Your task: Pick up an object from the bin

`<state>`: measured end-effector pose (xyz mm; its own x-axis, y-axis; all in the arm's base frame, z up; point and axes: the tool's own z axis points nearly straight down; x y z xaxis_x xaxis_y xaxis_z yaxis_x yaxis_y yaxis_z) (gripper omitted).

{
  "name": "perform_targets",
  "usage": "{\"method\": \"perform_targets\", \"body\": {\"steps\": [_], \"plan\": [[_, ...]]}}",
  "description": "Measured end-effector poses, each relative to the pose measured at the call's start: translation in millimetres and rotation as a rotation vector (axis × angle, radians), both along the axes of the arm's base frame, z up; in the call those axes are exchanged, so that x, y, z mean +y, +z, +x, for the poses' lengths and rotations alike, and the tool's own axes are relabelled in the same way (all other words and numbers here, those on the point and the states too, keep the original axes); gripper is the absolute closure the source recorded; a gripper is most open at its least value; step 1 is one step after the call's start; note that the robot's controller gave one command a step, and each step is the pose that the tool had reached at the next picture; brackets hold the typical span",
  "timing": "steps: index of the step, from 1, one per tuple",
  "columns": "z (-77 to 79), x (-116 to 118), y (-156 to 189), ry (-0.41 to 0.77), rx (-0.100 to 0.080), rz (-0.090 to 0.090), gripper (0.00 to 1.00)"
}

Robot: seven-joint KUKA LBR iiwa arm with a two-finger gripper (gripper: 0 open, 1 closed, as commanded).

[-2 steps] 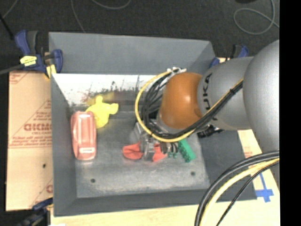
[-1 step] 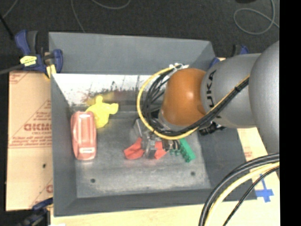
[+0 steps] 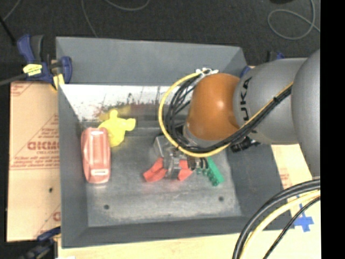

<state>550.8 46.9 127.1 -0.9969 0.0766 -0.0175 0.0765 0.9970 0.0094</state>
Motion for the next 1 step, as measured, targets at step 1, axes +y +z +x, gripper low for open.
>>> {"method": "perform_targets", "body": {"steps": [1], "plan": [[0.3, 0.1, 14.3, 0.000, -0.001, 0.000, 1.00]]}}
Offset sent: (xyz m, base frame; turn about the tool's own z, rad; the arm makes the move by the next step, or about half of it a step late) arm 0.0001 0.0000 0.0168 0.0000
